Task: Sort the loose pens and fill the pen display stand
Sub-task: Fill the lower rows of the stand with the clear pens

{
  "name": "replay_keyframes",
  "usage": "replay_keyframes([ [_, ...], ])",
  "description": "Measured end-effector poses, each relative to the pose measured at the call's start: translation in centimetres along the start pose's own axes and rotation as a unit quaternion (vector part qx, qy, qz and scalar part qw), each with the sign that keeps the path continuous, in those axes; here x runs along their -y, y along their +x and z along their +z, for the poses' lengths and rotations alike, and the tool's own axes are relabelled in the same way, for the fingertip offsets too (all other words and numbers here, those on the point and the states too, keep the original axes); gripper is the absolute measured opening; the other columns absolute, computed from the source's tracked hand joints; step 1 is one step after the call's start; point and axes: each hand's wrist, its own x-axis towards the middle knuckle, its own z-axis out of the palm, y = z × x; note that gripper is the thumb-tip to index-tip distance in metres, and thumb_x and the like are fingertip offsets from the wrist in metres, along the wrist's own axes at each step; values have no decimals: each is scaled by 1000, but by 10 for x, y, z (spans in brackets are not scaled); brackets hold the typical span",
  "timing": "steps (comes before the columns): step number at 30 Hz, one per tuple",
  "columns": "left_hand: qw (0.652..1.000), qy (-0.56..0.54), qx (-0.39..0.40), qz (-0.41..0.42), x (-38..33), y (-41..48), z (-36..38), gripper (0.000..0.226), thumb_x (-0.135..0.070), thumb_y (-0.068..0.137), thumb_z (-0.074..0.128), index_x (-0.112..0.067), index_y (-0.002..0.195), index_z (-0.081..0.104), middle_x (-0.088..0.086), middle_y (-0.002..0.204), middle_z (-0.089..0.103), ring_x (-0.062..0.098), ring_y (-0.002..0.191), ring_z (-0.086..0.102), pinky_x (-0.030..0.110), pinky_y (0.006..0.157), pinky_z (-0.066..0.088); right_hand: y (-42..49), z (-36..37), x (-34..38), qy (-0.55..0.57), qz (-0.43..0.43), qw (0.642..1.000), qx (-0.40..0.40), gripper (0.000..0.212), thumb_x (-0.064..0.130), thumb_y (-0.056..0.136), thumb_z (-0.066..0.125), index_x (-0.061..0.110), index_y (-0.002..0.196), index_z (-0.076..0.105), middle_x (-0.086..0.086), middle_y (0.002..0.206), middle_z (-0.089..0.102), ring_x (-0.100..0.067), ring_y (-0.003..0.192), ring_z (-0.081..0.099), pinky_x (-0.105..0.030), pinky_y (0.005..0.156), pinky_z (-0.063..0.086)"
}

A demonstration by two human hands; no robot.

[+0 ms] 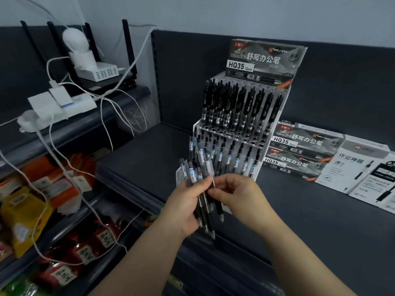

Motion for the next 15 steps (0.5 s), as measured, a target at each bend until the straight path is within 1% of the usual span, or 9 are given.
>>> replay_keyframes([
  [2,1000,10,-4,4,-9,5,-12,27,-17,85,64,-7,111,66,18,103,70,31,89,68,43,77,55,7,11,5,0,8,1000,-8,19,18,81,71,32,90,62,1,76,68,-3,64,59,-18,63,50],
  [3,1000,7,-7,5,-13,7,-18,27,-17,84,65,-8,110,66,16,100,71,29,86,68,41,74,56,11,17,7,-4,13,1000,-15,18,19,81,71,31,89,62,3,74,67,-3,63,59,-18,63,50],
  [5,1000,-6,-17,7,-22,12,-30,25,-17,81,69,-12,105,68,9,87,70,23,75,66,34,64,54,19,28,11,-16,22,999,-38,12,20,82,70,29,83,62,6,71,66,-3,62,59,-20,63,51],
  [7,999,-16,-31,10,-32,17,-42,22,-16,80,70,-13,102,68,3,77,64,18,69,61,30,61,50,28,37,17,-18,28,996,-84,10,20,84,68,28,81,63,6,74,67,-8,69,63,-25,69,55],
  [8,999,-22,-39,13,-36,19,-48,19,-14,81,69,-13,100,68,2,74,62,16,68,60,29,61,49,32,41,19,-14,27,993,-113,7,20,85,67,27,84,64,5,78,68,-10,73,64,-25,71,55],
  [9,998,-28,-46,16,-39,22,-55,16,-12,83,67,-12,99,67,1,72,62,16,68,60,29,62,49,37,44,23,-11,22,989,-143,5,20,86,65,24,89,64,5,80,68,-9,76,64,-22,70,54],
  [11,998,-31,-53,18,-47,26,-67,12,-11,85,65,-11,97,67,2,71,63,16,68,62,29,63,50,45,51,30,-19,5,980,-199,9,20,89,62,26,96,62,11,81,65,-1,76,61,-11,66,47],
  [12,998,-27,-53,19,-50,28,-73,12,-10,86,64,-11,98,67,2,71,63,15,68,63,28,62,51,48,55,34,-27,-7,975,-222,12,20,90,60,27,99,61,13,83,63,3,77,59,-9,66,45],
  [15,998,-7,-49,23,-58,33,-87,11,-11,87,63,-10,98,67,1,71,63,14,65,63,26,60,52,61,70,36,-64,-31,961,-268,20,19,91,58,19,110,65,7,90,65,2,77,58,-16,72,49],
])
